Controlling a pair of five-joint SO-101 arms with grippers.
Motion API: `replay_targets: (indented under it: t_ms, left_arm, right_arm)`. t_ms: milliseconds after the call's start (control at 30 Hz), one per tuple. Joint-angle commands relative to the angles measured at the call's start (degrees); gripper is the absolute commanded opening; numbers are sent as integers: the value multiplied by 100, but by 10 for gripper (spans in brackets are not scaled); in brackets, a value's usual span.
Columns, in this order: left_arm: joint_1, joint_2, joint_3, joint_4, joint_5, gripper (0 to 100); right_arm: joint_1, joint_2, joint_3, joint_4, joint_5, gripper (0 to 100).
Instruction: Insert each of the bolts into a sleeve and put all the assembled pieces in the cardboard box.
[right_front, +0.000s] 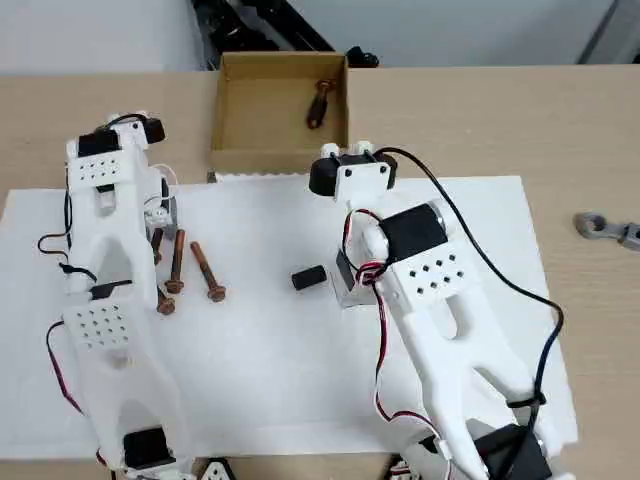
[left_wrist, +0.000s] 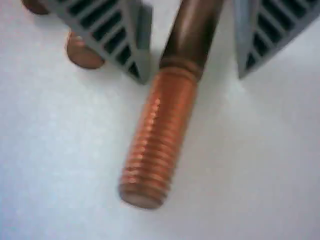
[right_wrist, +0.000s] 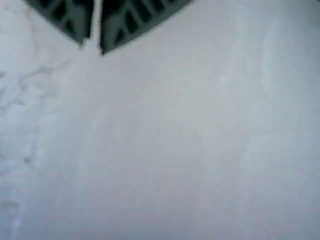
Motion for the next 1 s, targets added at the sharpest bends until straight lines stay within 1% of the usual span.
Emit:
replay_targets:
  t_ms: [0, 33, 133, 167, 433, 600, 700, 833, 967]
  left_arm:
    - [-35, 255, -189, 185, -237, 107]
    - [-44, 290, -180, 229, -334, 96]
    - [-26, 316, -171, 352, -633, 12]
    - [-26, 316, -163, 369, -677, 3]
    - [-343, 290, -154, 378, -695, 6]
    - [-325, 246, -189, 387, -756, 6]
    - [-273, -79, -92, 387, -862, 6]
    - [-176, -738, 92, 387, -1301, 6]
    - [-97, -1495, 532, 387, -1960, 6]
  right_arm:
    - [13, -224, -35, -48, -79, 10]
    - [13, -224, -35, -48, -79, 10]
    - [13, -224, -35, -48, -79, 10]
    - [13, -224, -35, -48, -79, 10]
    - [13, -224, -35, -48, -79, 10]
    - [13, -224, -35, -119, -79, 10]
    - [13, -224, -35, -127, -79, 10]
    - [13, -224, -35, -127, -79, 10]
    - [13, -224, -35, -127, -79, 10]
